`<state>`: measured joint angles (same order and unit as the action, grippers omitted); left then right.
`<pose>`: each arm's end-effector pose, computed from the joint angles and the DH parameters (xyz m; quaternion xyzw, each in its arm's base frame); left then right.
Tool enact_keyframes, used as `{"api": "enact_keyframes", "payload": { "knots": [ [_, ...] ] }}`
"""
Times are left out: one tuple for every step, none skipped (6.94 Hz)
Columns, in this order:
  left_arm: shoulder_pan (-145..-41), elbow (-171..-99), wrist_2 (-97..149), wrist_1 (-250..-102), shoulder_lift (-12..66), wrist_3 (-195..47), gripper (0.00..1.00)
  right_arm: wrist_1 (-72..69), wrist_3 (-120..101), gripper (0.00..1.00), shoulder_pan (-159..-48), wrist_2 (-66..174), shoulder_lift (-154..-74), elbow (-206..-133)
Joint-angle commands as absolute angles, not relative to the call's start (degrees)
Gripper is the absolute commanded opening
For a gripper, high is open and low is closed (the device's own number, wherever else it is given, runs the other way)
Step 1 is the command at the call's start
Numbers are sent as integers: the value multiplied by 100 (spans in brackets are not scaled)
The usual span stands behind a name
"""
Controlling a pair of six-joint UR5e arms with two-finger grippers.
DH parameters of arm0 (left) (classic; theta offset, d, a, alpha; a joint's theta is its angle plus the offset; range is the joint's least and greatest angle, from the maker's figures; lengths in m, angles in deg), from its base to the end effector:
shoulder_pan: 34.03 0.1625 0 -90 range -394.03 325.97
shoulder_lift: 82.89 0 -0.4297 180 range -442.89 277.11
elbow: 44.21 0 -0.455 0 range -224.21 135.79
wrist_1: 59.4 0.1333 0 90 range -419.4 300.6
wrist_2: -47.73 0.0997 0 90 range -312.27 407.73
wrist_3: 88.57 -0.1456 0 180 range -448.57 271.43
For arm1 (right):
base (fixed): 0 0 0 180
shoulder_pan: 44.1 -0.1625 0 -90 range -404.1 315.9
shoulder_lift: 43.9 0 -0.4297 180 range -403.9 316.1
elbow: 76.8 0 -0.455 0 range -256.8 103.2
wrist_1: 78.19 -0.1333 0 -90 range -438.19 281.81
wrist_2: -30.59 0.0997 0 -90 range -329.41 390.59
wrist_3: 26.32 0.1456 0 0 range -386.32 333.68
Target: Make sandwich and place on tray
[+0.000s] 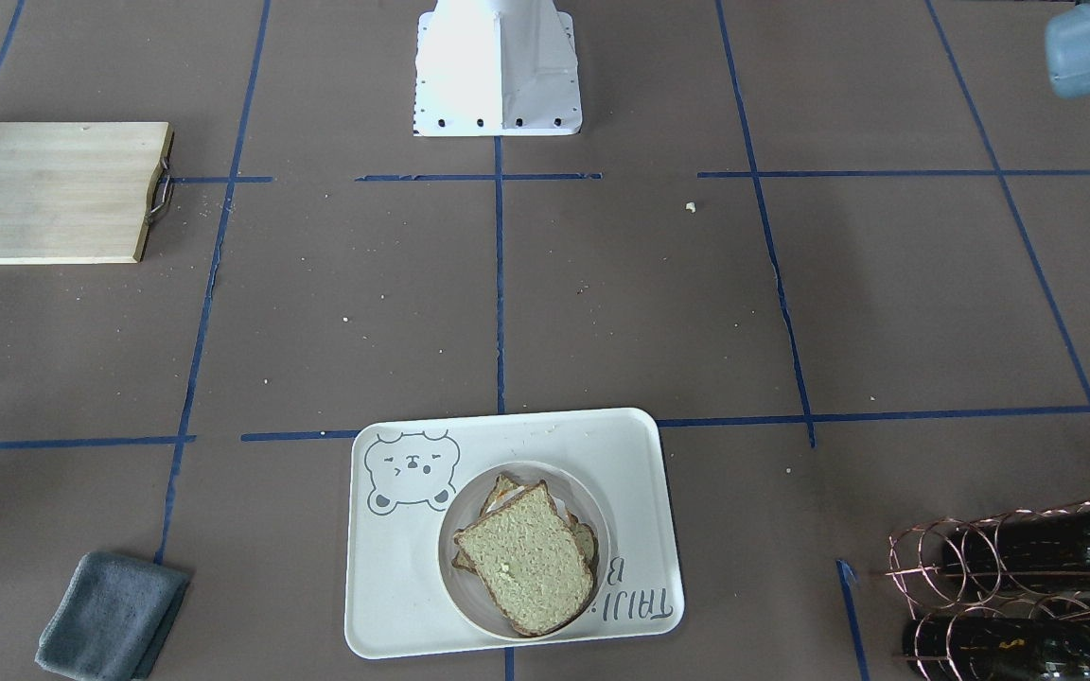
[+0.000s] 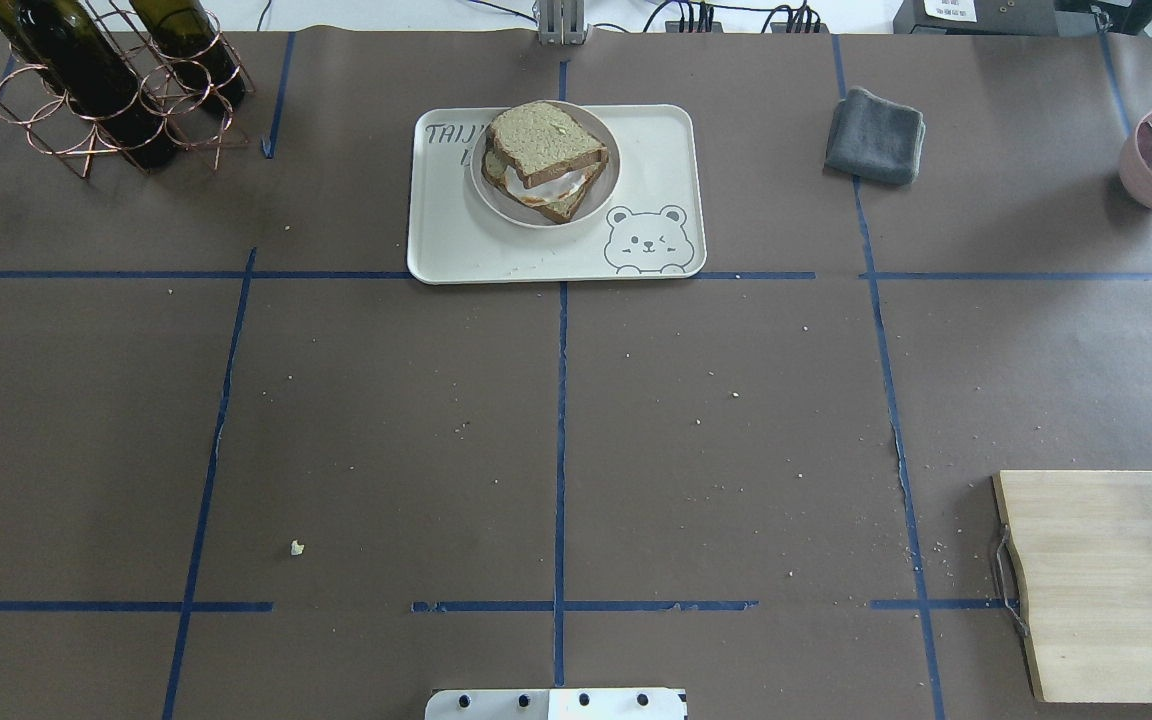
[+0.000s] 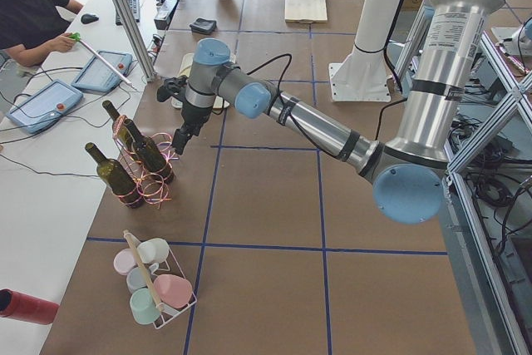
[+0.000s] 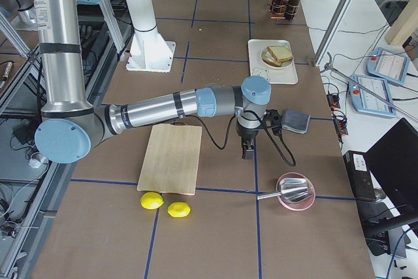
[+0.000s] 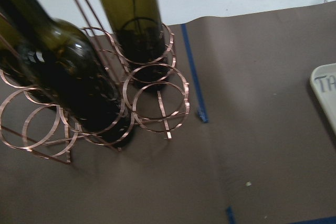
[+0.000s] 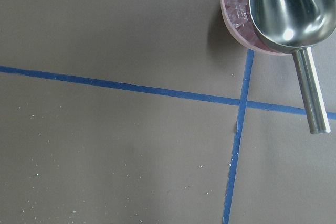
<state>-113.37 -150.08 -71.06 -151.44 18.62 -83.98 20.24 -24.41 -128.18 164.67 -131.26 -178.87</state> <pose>0.0562 -0.6399 0.4365 0.2119 0.2710 0.1126 0.9322 -0.0270 -0.5707 0.5693 0.0251 -0.3773 -0.0529 0.9242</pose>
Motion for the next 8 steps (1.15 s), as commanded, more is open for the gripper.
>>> {"api": "enact_keyframes", "payload": {
  "knots": [
    [-11936,-14932,-7698,-14125,1749,-9820,100,2025,-2447,100,-12873,16681,-13161,-17832],
    [-11928,-14993,-7890,-14166,1495,-9841,100,2025,-2447,100,-12943,16726,-13161,-17840],
    [-11893,-14620,-7875,-14175,1449,-9781,100,2025,-2447,100,-12987,16743,-13170,-17832],
    [-11893,-14294,-7892,-14166,1527,-9797,100,2025,-2447,100,-12988,16744,-13178,-17762],
    [-11902,-13830,-7910,-14131,1554,-9806,100,2025,-2447,100,-12988,16744,-13231,-17709],
    [-11980,-13773,-7919,-14096,1450,-9824,100,2025,-2447,100,-13031,16752,-13249,-17604],
    [-12146,-13616,-8110,-14096,1310,-9833,100,2016,-2474,100,-13171,16813,-13249,-17412],
    [-12191,-13588,-8486,-14105,1195,-9833,100,2016,-2500,100,-13329,17162,-13249,-17158]
  ]
}}
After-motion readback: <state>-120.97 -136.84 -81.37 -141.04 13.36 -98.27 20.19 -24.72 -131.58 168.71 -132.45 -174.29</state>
